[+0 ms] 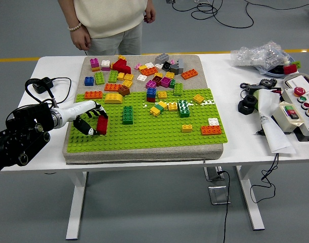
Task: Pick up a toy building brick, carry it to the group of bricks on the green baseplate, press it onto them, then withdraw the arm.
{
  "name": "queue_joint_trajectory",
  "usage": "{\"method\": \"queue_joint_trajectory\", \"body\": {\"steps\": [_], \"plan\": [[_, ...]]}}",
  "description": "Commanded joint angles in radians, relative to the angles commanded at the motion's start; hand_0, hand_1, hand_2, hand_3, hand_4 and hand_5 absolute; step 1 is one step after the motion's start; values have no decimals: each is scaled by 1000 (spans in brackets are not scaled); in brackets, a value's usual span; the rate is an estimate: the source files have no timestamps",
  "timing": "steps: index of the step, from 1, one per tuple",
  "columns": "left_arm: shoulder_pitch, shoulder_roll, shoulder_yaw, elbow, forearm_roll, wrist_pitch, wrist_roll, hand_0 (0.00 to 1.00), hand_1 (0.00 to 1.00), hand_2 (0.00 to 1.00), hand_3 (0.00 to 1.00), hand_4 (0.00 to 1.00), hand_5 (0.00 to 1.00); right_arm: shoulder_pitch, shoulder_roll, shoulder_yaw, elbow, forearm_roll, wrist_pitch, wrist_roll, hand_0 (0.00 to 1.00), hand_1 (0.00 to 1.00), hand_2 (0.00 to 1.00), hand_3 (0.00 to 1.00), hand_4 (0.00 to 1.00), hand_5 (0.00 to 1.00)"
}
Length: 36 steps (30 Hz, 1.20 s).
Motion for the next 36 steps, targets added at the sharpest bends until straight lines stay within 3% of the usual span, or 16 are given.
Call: {"method": "queue_joint_trajectory", "body": {"steps": [15,26,36], "plan": [[48,-7,-72,-64,17,-21,22,655,758,504,632,307,2,0,-6,7,0,-3,-1,-3,778,706,751,767,998,776],[66,-31,-103,-63,22,-15,31,664,761,505,639,308,2,-2,-6,11,0,-5,-1,-5,778,706,751,767,998,775],[75,-28,-116,-77,28,-23,38,673,767,505,641,315,2,-4,-6,12,0,-3,-1,-5,778,706,751,767,998,775]]}}
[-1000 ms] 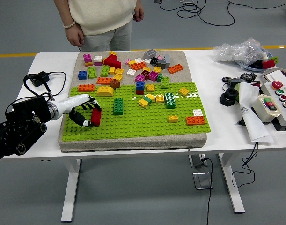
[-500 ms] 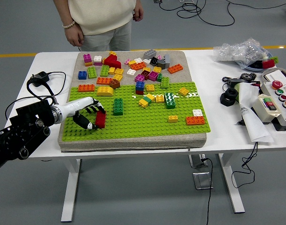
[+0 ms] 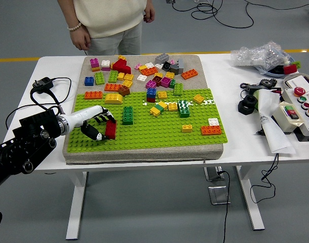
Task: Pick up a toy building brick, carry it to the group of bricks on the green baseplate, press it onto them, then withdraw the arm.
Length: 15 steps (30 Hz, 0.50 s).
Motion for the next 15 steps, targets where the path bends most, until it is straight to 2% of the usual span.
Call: {"method": "queue_joint_trajectory", "body": {"steps": [15], "plan": [[24,23,-40,-38,-1,-19,14,689,772,508,655,335,2,-2,0,8,0,-6,0,-3,778,706,751,767,998,775]]}}
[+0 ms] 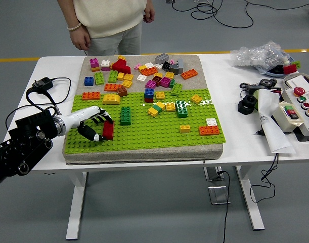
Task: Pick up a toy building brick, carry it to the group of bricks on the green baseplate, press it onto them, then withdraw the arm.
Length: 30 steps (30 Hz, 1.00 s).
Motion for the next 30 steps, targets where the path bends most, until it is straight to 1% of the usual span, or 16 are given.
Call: {"method": "queue_joint_trajectory", "body": {"steps": [4,7,8,13,14,25,26,30], "plan": [[1,-1,-5,-4,-9,1,-6,695,773,509,659,340,2,0,0,3,0,-3,1,-2,778,706,751,767,998,775],[1,-2,-4,-2,-7,-16,-9,695,773,509,659,340,2,1,1,3,0,-4,1,-3,778,706,751,767,998,775],[1,-2,-4,-2,-7,-18,-10,818,816,591,810,561,2,1,1,3,0,-4,1,-3,778,706,751,767,998,774],[2,-3,-3,0,-3,-41,-15,818,816,591,810,561,2,0,1,5,0,-6,1,-5,778,706,751,767,998,774],[2,-3,-4,0,0,-43,-14,868,861,742,847,834,2,0,1,6,0,-6,2,-6,778,706,750,767,998,775],[2,2,-25,-1,16,-44,-7,888,878,763,867,853,12,-2,2,10,0,-11,3,-9,778,705,750,767,998,776],[2,2,-26,-1,17,-45,-7,928,902,787,900,866,19,-2,2,10,0,-11,3,-9,778,705,750,767,998,775],[1,3,-30,-2,16,-50,-8,928,902,787,900,866,19,-2,3,10,0,-10,3,-9,778,705,750,767,998,775]]}}
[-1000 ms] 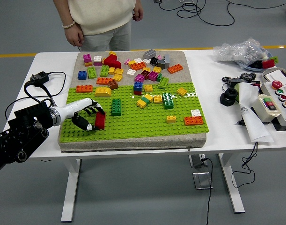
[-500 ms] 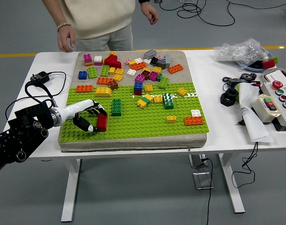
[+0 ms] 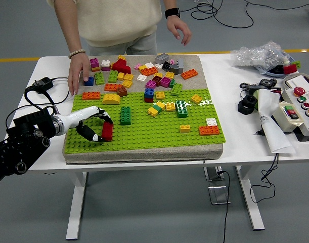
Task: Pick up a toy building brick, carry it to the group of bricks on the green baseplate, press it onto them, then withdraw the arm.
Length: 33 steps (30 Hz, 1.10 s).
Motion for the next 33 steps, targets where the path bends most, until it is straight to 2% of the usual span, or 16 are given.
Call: {"method": "queue_joint_trajectory", "body": {"steps": [1,2,7,8,20,25,26,31,32,33], "plan": [[0,0,-1,0,0,-1,0,928,902,787,900,866,19,0,0,0,0,0,0,0,778,705,750,767,998,775],[0,-1,-3,0,0,-2,-1,977,954,840,948,891,33,0,0,0,0,1,0,0,778,705,750,767,998,775],[0,1,-13,-2,0,-20,-7,977,954,840,948,891,33,0,0,0,0,2,0,0,778,705,750,767,998,775],[0,1,-14,-3,-1,-22,-7,998,990,889,993,921,58,0,0,0,0,2,0,-1,778,705,751,767,998,775],[3,3,-32,-16,2,-36,-13,998,998,929,998,936,67,-1,1,3,0,3,0,-3,778,705,751,767,998,776],[13,8,-77,-60,29,-35,-7,998,998,929,998,936,67,-1,0,7,0,1,0,-5,778,705,751,767,998,776],[18,9,-92,-76,42,-33,-4,998,998,931,997,953,93,-1,0,8,0,1,0,-6,778,706,750,767,998,775],[49,26,-157,-163,130,-10,22,998,998,931,997,953,93,1,-1,8,0,3,-1,-6,778,706,750,767,998,775],[57,32,-169,-183,151,-3,32,998,998,895,840,998,411,1,-1,8,0,3,-1,-6,777,706,750,767,998,776],[68,40,-180,-206,176,4,42,998,998,895,840,998,411,1,-1,9,0,3,-1,-6,777,706,750,767,998,776]]}}
